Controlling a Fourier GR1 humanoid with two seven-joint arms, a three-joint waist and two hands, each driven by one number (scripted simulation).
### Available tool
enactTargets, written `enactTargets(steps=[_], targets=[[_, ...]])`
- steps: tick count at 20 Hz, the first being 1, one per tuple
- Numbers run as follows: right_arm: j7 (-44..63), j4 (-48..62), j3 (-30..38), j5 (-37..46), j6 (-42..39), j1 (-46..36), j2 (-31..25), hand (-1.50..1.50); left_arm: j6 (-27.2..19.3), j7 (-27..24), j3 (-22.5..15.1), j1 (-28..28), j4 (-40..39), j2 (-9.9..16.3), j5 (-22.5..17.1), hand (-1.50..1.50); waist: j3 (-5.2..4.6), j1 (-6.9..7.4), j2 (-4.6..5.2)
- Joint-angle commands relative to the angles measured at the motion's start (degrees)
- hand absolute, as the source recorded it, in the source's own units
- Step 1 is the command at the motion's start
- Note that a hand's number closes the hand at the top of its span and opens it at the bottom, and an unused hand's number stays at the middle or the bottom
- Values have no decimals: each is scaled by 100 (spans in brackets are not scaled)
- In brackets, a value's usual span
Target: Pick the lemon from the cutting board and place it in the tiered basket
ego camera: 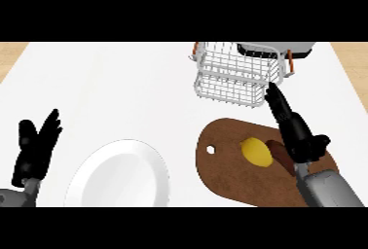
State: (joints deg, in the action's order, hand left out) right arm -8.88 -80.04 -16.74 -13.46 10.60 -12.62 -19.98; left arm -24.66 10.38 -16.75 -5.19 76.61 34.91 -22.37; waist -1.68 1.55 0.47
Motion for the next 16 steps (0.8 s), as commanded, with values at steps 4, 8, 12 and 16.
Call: enactTargets(steps=[4, 8, 12, 16], targets=[[169, -169, 266, -933, -1285, -96, -230, 150, -204, -696, -87, -305, 449, 93, 731, 0, 177, -151, -57], [831, 555, 513, 325, -31, 294, -1265, 150, -70, -878, -66, -362, 504, 112, 690, 0, 80, -452, -28], [1241, -158, 1011, -159, 645, 546, -815, -150, 42, -1245, -248, -409, 296, -181, 999, 0, 159, -273, -60], [1626, -1118, 1424, -399, -228, 986, -1766, -150, -58, -860, -131, -223, 877, -122, 1147, 0, 164, -214, -82]])
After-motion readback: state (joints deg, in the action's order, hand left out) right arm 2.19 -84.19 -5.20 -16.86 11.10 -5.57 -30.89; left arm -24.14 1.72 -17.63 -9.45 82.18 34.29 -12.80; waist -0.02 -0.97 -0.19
